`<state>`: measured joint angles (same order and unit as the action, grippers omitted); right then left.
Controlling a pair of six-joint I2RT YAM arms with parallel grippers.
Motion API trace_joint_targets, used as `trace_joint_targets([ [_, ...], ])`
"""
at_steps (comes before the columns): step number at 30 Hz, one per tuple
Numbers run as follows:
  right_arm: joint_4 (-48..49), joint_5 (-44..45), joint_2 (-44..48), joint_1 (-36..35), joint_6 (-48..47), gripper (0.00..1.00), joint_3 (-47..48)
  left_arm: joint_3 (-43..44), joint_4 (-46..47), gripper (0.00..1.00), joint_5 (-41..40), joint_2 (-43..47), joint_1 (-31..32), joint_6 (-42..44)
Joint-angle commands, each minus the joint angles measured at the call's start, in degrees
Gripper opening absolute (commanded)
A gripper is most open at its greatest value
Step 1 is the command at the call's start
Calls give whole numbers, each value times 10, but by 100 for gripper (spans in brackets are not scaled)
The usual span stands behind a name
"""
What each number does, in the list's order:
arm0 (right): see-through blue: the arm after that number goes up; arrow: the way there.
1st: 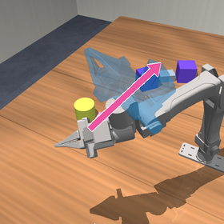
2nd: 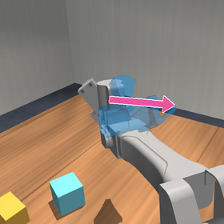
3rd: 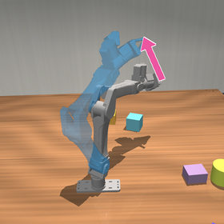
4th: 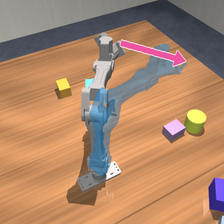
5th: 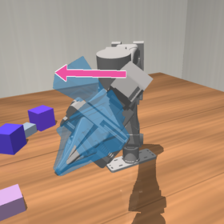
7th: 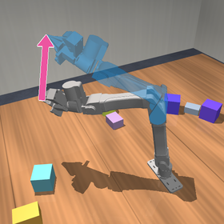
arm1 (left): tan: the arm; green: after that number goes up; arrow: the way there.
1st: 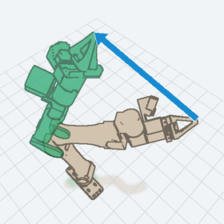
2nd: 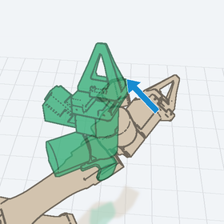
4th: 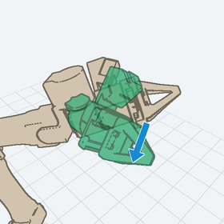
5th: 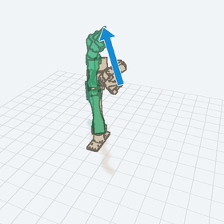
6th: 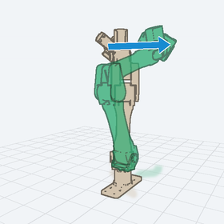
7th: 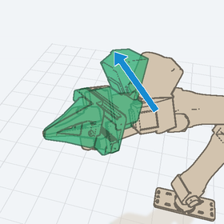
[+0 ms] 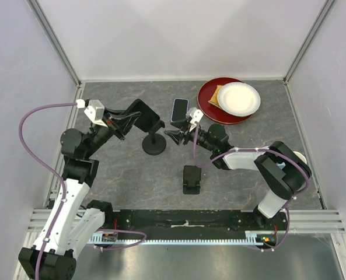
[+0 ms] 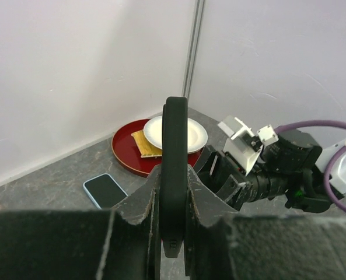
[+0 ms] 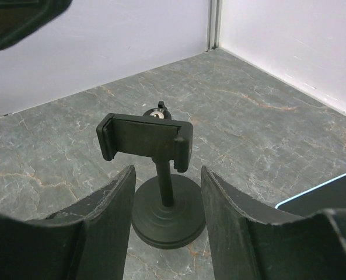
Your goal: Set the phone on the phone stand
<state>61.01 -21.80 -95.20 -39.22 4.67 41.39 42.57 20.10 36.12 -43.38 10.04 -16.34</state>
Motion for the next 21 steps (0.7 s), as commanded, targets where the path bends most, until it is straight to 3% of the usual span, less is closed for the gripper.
trace_joint_targets([
  [1,76,38,-17,-15,-9,55,12,6,83,2,4,22,-1,-48],
  [12,61,93,-63,-29,-40,52,53,3,94,2,18,27,-1,-63],
  [21,44,86,-75,-30,-42,45,71,2,100,2,25,20,-1,-71],
])
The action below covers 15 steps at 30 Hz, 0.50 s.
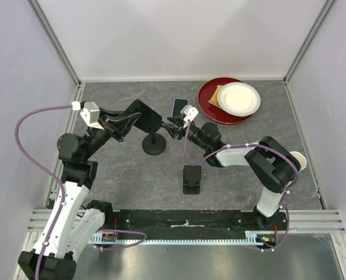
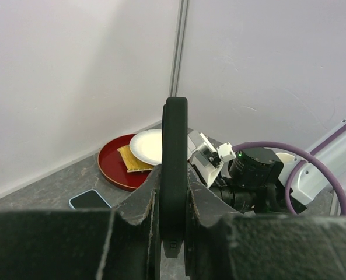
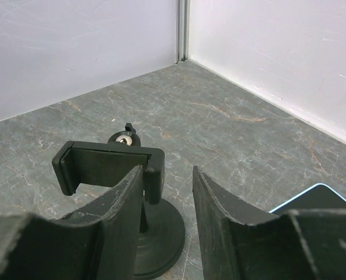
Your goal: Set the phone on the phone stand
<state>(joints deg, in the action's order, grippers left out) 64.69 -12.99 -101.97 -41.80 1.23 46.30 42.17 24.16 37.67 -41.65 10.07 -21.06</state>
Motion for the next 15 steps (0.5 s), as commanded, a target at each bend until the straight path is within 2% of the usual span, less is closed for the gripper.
trace_joint_targets([
  [1,6,-5,-9,-4,-8,45,22,6,61,2,10,1,0,-26],
  [15,-34,-14,-13,-7,-31,42,37,6,66,2,19,-7,0,-34],
])
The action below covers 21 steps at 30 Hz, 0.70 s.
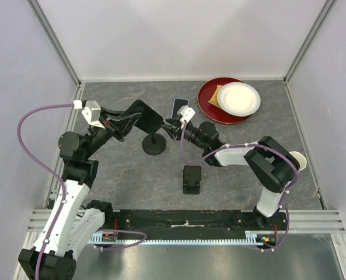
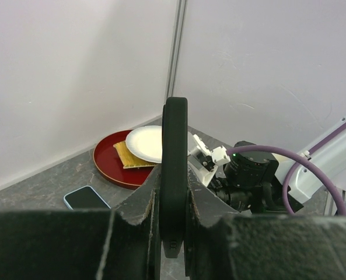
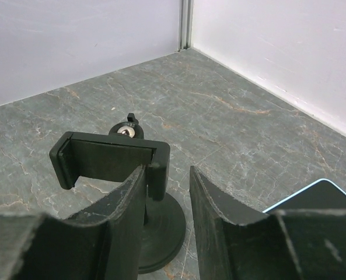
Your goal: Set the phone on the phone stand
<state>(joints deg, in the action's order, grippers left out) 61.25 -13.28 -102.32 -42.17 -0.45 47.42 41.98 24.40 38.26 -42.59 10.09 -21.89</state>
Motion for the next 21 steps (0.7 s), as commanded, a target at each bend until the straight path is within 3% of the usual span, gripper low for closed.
trace_joint_targets([
  [1,0,-12,-10,-4,-14,41,27,8,64,2,15,1,-1,-25],
  [6,-3,-10,-13,-4,-13,31,33,8,65,2,18,-4,-1,-28],
  [14,-40,-24,-7,0,-24,0,43,21,57,2,44,-28,-1,-27],
  [21,-82,-132,3,35,1,0,64,53,78,2,143,-99,-2,-69],
])
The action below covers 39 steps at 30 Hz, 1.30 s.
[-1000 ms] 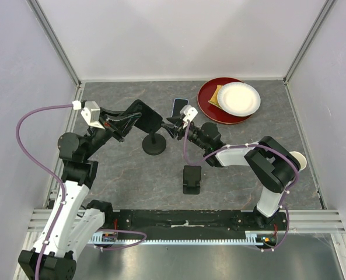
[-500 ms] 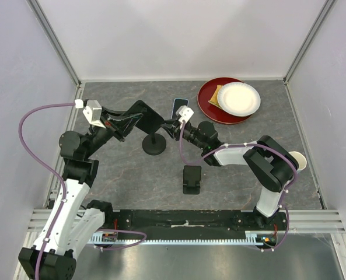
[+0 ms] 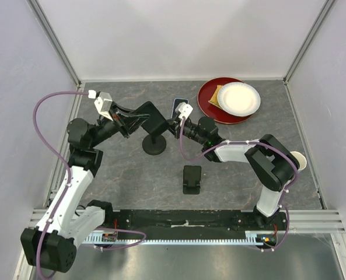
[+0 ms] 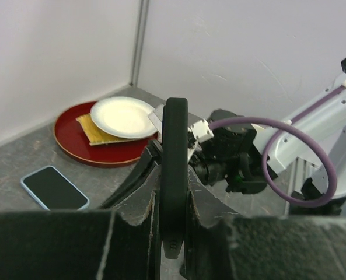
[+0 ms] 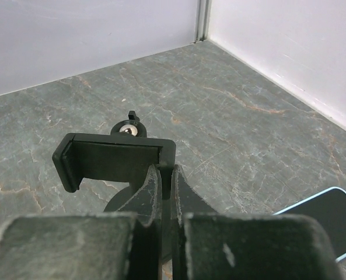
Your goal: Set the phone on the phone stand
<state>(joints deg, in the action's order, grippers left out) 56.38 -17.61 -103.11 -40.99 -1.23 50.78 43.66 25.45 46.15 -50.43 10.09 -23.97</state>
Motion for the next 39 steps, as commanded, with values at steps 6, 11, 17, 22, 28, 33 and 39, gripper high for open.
trace_joint_targets([
  [6,-119,-207,-12,49,26,0,83,29,129,2,131,-54,1,-71],
  [11,-128,-233,-21,59,37,0,96,11,210,2,150,-77,5,-105],
  [17,-128,-274,-35,72,55,0,110,-2,259,2,214,-125,47,-28],
  [22,-135,-291,-46,78,56,0,121,45,160,2,268,-185,70,95],
  [28,-129,-313,-57,84,67,0,125,81,174,2,286,-258,72,92],
  [33,-124,-321,-64,85,76,0,132,108,96,2,259,-288,78,184],
  [39,-151,-313,-64,85,56,0,136,202,-51,2,271,-337,84,308],
])
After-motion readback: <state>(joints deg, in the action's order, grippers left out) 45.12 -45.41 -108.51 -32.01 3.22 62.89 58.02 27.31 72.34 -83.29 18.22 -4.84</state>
